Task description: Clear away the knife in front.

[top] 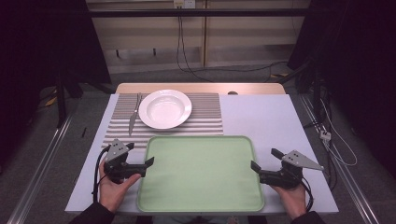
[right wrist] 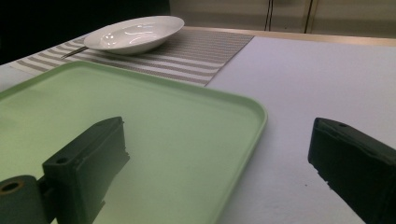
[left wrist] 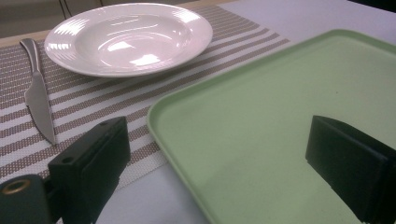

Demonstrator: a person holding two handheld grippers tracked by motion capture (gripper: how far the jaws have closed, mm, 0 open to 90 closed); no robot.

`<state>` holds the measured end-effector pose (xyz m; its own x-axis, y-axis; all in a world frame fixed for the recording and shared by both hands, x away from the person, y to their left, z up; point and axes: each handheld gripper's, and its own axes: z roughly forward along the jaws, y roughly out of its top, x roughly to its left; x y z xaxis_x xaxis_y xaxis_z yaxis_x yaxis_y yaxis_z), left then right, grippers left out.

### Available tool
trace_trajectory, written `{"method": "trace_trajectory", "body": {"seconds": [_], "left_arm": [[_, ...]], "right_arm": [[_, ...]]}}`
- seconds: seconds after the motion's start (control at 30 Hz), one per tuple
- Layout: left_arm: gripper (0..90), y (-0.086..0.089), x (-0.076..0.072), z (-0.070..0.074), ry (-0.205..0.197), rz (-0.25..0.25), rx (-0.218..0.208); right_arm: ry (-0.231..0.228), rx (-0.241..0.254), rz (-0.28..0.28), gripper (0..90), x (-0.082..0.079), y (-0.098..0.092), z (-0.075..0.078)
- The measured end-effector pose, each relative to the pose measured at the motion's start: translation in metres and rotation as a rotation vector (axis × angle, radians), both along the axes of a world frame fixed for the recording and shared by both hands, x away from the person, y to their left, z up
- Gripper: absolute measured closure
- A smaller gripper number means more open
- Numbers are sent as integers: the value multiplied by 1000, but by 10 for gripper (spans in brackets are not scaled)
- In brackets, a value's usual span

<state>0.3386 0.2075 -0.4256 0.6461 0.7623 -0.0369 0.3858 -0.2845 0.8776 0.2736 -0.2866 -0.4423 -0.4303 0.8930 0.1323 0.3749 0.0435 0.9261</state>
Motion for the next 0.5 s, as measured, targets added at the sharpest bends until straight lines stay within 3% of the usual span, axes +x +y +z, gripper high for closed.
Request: {"method": "trace_trajectory", "body": {"seconds": [0.3, 0.4, 0.5], "left_arm": [[72, 1, 3, 0, 31, 15, 2], [67, 2, 6, 4, 36, 8, 24], [62, 0, 9, 10, 22, 19, 73]], "right_arm": [[1, 0, 6, 42, 0, 0, 0], [3, 4, 7, 42, 0, 0, -1], [18, 15, 7, 42, 2, 0, -2]]}}
